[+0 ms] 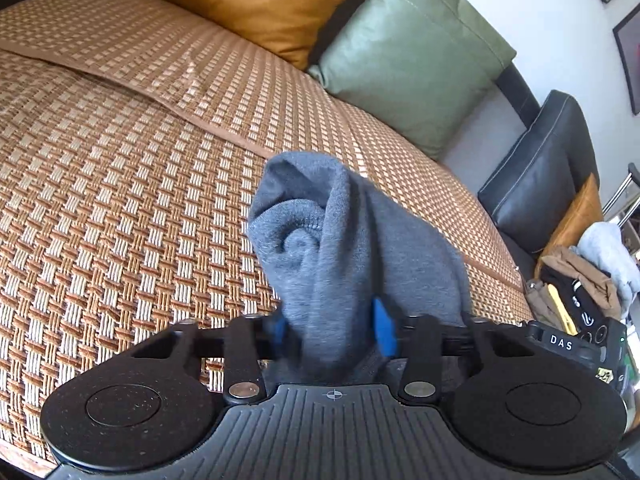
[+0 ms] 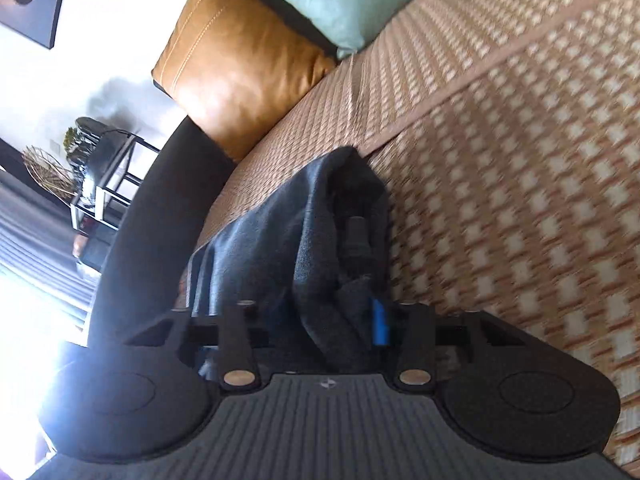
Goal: Fold clothes
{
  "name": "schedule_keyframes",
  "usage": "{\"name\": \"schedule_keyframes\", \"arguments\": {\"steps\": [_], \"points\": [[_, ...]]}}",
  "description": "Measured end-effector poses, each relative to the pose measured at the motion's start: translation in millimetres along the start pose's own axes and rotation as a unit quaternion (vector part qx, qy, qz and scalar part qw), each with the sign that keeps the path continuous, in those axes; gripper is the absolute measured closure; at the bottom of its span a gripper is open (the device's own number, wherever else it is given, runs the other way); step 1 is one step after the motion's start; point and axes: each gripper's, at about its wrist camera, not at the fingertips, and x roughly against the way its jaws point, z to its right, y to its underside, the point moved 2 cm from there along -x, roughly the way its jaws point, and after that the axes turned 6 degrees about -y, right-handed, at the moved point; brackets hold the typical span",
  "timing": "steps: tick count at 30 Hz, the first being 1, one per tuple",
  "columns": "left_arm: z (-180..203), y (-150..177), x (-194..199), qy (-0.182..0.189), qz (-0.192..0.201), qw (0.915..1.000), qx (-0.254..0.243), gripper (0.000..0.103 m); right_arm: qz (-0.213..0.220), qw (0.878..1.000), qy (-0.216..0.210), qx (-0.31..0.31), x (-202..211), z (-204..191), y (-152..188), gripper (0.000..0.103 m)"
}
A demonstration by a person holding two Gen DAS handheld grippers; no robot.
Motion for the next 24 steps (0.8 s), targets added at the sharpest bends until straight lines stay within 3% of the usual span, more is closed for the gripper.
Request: {"name": "schedule_keyframes", "arguments": {"steps": [2,5,7,9,10,11,13,14,17,19,24], "points": [[0.5,-4.9,5.0,-0.002,0.013,0.9999,-0.002,0.08,0.005,1.0,-0.011,0.004,1.8,-9.9,-2.9,0.079],[0.4,-26.1,14.2,-0.007,0.047,0.9988,-0.004,0.08,0.028,0.998,-0.061,0.022,2.5,-32.7,-18.2,0.083],[-2.3,-46.5,15.1,-0.004,0.064,0.9979,-0.004,0.079,0.034,0.996,-0.072,0.042,-6.7,-45.8,-32.1,0.083],[-13.2,-60.3,-3.5,-0.024,0.034,0.9991,0.001,0.07,0.034,0.997,-0.049,0.052,-24.8,-46.8,-46.3,0.081],[-18.6,-67.1,-12.8,-0.033,0.019,0.9993,0.003,0.057,0.026,0.998,-0.027,0.051,-35.2,-42.5,-52.0,0.072],[-24.3,-73.1,-20.8,-0.042,0.006,0.9991,0.005,0.058,0.007,0.999,0.013,0.045,-47.2,-32.9,-54.7,0.063],[-38.0,-75.5,-22.6,-0.048,-0.007,0.9988,0.004,0.056,-0.024,0.996,0.067,0.047,-61.5,-22.1,-55.1,0.059],[-42.4,-78.5,-14.5,-0.041,0.002,0.9991,0.007,0.047,-0.025,0.996,0.061,0.054,-59.0,-22.0,-55.3,0.059],[-51.0,-99.0,13.3,-0.039,0.05,0.9979,0.011,0.046,0.021,0.997,0.025,0.063,-37.0,-30.8,-68.4,0.047],[-49.9,-118.8,13.1,-0.025,0.059,0.9977,0.023,0.046,0.04,0.998,-0.003,0.048,-34.5,-33.8,-90.9,0.047],[-40.5,-143.2,-30.5,-0.011,0.028,0.9987,0.042,0.046,0.031,0.999,-0.04,-0.019,-72.0,-24.0,-130.9,0.048]]}}
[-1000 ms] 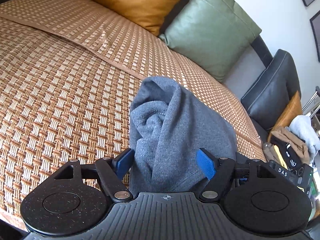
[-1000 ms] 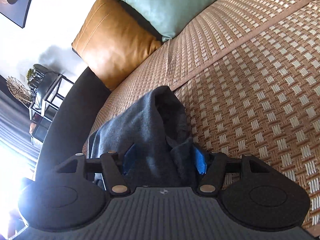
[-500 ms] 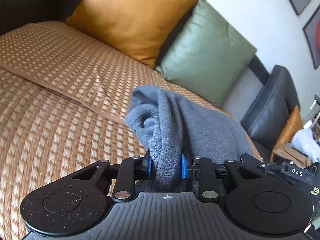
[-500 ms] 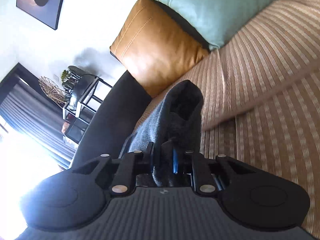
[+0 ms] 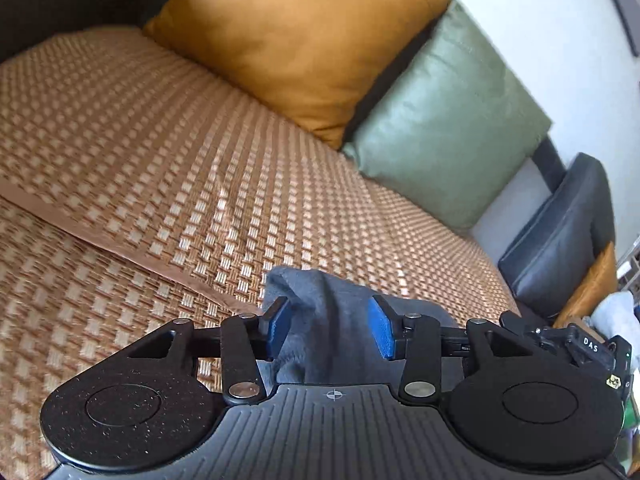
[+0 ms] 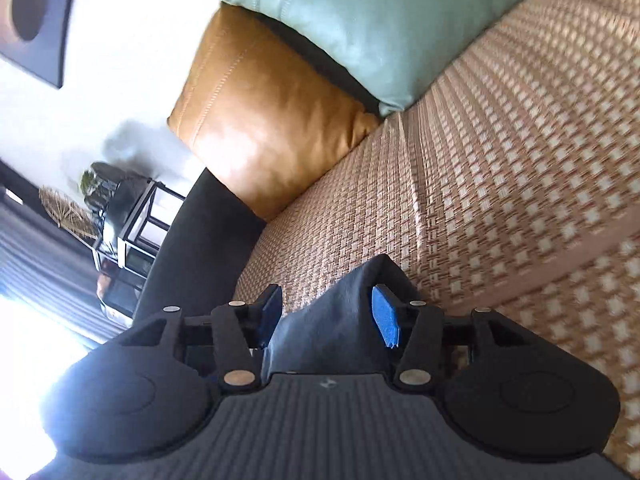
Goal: Fold clothes
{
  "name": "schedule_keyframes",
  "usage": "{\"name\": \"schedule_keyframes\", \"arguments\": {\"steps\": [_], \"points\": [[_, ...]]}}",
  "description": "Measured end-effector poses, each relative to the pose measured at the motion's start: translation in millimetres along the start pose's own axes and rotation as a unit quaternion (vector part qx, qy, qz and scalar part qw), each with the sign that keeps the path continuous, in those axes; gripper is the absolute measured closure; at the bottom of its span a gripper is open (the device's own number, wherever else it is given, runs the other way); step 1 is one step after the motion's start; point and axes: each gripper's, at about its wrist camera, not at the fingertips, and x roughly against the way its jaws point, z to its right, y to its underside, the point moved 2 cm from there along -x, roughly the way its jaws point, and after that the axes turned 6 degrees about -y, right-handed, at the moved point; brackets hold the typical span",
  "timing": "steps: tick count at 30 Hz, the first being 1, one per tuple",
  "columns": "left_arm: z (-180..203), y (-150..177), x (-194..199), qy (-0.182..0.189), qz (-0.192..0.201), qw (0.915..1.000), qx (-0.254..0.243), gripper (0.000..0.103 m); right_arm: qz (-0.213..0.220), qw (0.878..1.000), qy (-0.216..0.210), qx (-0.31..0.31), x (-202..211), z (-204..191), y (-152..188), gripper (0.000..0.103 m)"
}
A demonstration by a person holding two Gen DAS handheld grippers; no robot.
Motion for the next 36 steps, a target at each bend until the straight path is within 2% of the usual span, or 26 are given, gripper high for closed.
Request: {"name": "schedule_keyframes", "arguments": {"steps": [3,8,11,12,13,14,16,17,18,20,23,27,30,31,32,33,36], "points": [[-0.9,-2.6,-23.3,0.005,-0.01,0.9996,0.028,0.046,-0.005,0.999,-0.012,-0.037,-19.1,10.6,-7.6,0.048],[2.7,-7.3,-33.7,0.008,-0.017,0.9996,0.019,0.046,-0.021,0.998,0.003,-0.059,-39.0,26.6,-9.9,0.048],[0.2,-9.2,-40.0,0.015,-0.019,0.9991,0.036,0.049,-0.034,0.997,-0.001,-0.068,-47.2,32.1,-5.4,0.048],[0.2,-10.1,-40.4,0.017,-0.02,0.9989,0.039,0.053,-0.04,0.996,-0.003,-0.074,-51.0,33.8,-4.0,0.048],[0.3,-11.1,-40.8,0.02,-0.021,0.9987,0.042,0.065,-0.046,0.996,-0.001,-0.078,-54.6,35.0,-2.4,0.051],[0.4,-12.0,-41.2,0.021,-0.021,0.9986,0.043,0.088,-0.051,0.995,0.002,-0.081,-58.5,35.4,-0.9,0.068],[1.0,-14.5,-41.7,0.018,-0.018,0.9995,0.021,0.101,-0.055,0.996,0.001,-0.069,-58.6,31.1,0.7,0.089],[-2.6,-15.3,-41.2,0.01,-0.014,0.9997,0.016,0.103,-0.051,0.997,-0.003,-0.061,-56.0,28.3,0.9,0.094],[-8.9,-16.0,-42.3,-0.002,-0.01,0.9998,0.018,0.103,-0.044,0.997,-0.008,-0.057,-51.8,27.8,0.2,0.094],[-23.9,-14.2,-49.6,-0.001,-0.017,0.999,0.042,0.103,-0.035,0.997,0.001,-0.069,-48.5,36.1,-1.2,0.096],[-27.4,-5.9,-58.3,-0.01,-0.015,0.9993,0.034,0.103,-0.033,0.996,0.02,-0.076,-52.2,50.5,1.0,0.096],[-36.9,-4.0,-62.8,-0.001,-0.017,0.9983,0.055,0.103,-0.028,0.995,0.042,-0.084,-52.8,68.7,4.0,0.096],[-37.6,-6.6,-50.0,-0.015,-0.019,0.9987,0.045,0.085,-0.028,0.996,0.048,-0.073,-42.9,64.6,4.2,0.091],[-37.8,-8.4,-42.9,-0.025,-0.016,0.9986,0.044,0.064,-0.024,0.997,0.055,-0.058,-37.1,58.2,3.7,0.085],[-37.5,-10.1,-34.4,-0.034,-0.01,0.9986,0.041,0.055,-0.015,0.997,0.063,-0.042,-29.6,50.4,3.1,0.083],[-36.1,-11.6,-24.6,-0.037,-0.007,0.9987,0.034,0.056,-0.005,0.998,0.061,-0.03,-21.5,41.3,3.0,0.083],[-16.4,-9.5,3.6,0.006,-0.005,1.0,0.0,0.057,0.007,1.0,0.015,-0.002,-2.4,7.8,12.1,0.083]]}}
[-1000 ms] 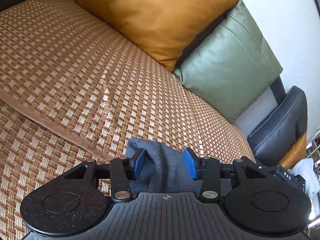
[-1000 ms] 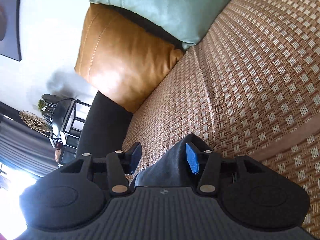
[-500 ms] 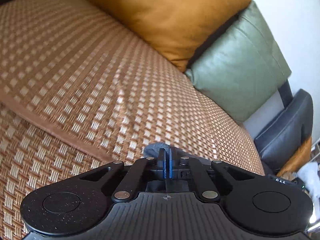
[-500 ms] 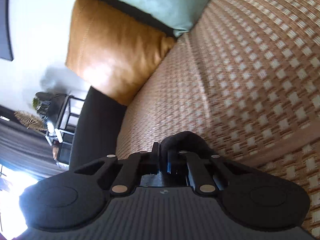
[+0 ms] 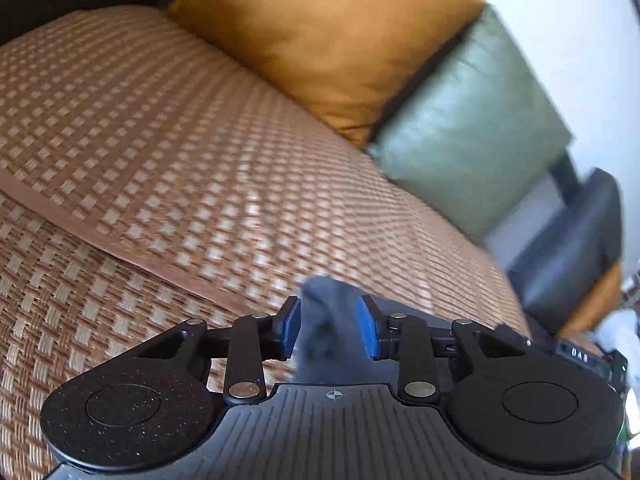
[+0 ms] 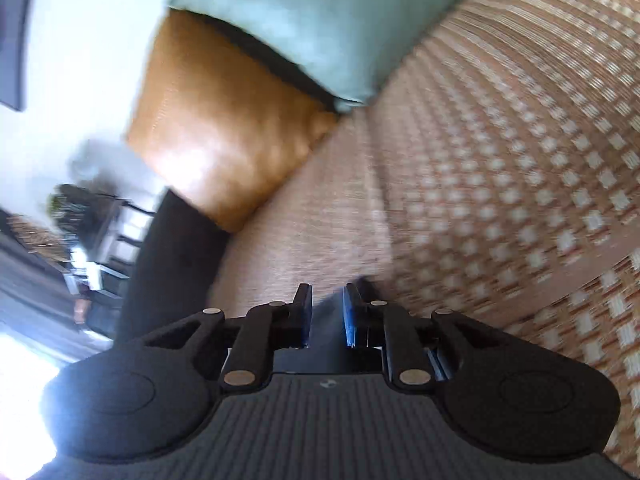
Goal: Fold clothes
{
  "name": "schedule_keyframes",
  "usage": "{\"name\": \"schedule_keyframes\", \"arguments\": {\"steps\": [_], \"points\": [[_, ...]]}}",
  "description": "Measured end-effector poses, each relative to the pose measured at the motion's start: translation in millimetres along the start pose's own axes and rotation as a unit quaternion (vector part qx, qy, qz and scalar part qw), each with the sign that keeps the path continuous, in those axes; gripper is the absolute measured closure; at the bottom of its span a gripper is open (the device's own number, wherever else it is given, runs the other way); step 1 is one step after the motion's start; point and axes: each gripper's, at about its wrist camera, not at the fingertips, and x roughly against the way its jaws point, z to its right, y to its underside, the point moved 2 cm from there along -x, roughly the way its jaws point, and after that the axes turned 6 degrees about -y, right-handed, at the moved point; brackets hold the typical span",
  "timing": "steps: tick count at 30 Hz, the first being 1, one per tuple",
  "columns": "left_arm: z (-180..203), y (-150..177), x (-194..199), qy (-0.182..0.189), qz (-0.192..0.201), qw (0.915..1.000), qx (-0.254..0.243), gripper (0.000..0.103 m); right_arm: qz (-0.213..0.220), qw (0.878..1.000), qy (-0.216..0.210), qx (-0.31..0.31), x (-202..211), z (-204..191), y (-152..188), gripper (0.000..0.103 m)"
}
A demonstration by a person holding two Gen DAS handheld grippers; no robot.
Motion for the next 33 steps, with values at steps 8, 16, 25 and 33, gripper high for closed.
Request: {"name": "schedule_keyframes", "arguments": {"steps": [8,16,25,33], "points": [[52.0,74.5,-4.9,-0.012,-0.033,0.9877,-0.152,0.059,-0.068,0.991,0.016,0.115,-17.3,-32.9,61.7,0.094],[74.4,96.4,48.6,-0.008,0.004,0.988,-0.154,0.052,-0.066,0.975,0.038,0.207,23.7,-69.5,79.9,0.077],[83.3,160.0,55.9,-0.067,0.012,0.9709,-0.23,0.05,-0.086,0.953,0.115,0.267,22.7,-56.5,141.9,0.076],[72.5,184.8,81.3,-0.073,0.037,0.9768,-0.198,0.04,-0.034,0.951,0.169,0.255,68.5,-49.4,155.7,0.07]]}}
